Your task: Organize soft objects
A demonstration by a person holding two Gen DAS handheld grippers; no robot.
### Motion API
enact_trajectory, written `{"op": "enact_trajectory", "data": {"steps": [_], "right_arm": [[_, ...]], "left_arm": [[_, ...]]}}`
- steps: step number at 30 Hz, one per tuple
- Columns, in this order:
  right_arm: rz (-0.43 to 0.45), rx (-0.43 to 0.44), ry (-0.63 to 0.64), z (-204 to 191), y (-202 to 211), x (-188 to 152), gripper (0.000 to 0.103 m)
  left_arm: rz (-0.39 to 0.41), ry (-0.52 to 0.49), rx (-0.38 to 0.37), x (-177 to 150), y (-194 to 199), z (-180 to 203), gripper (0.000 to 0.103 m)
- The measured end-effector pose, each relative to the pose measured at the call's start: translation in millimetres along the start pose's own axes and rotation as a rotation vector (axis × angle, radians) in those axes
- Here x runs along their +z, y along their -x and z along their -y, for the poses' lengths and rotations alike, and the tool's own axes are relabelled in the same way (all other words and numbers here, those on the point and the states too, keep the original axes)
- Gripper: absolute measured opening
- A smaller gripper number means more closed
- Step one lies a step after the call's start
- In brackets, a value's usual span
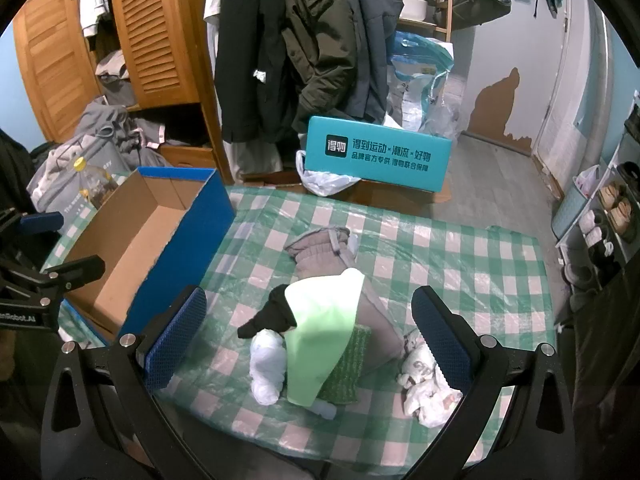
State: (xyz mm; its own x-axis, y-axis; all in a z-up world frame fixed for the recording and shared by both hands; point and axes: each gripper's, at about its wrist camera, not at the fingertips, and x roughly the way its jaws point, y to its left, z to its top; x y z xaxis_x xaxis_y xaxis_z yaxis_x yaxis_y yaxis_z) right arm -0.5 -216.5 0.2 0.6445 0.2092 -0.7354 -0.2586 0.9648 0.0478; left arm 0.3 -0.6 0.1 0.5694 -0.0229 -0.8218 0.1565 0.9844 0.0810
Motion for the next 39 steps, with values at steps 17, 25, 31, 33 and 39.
{"op": "enact_trajectory", "data": {"steps": [17,25,31,33,39], "right_arm": [[-0.002,0.0,0.0,0.1,0.6,-0.1,0.101],[-0.002,-0.002,0.001,0.1,0.7,0.1,0.101],[-0.002,-0.002,0.001,0.7,0.7,0.0,0.101],[-0.002,-0.002,0.001,0.8,1.0,0.2,0.101],[-0.002,-0.002,0.0,2.5,1.2,-0.3,0.101]], "left_arm": [[0.001,-0.002,0.001,-0.3,-0.3,0.6,0.102],[-0.001,-0.001,0.001,-0.4,-0.2,0.4,0.102],[-0.001,0.0,0.001,-0.4,-0.3,0.3,0.102],[-0.002,0.0,0.001,-0.4,-0.3,0.3,0.102],[-0.002,0.0,0.002,-0.3,-0.5,0.4,0.102]]}}
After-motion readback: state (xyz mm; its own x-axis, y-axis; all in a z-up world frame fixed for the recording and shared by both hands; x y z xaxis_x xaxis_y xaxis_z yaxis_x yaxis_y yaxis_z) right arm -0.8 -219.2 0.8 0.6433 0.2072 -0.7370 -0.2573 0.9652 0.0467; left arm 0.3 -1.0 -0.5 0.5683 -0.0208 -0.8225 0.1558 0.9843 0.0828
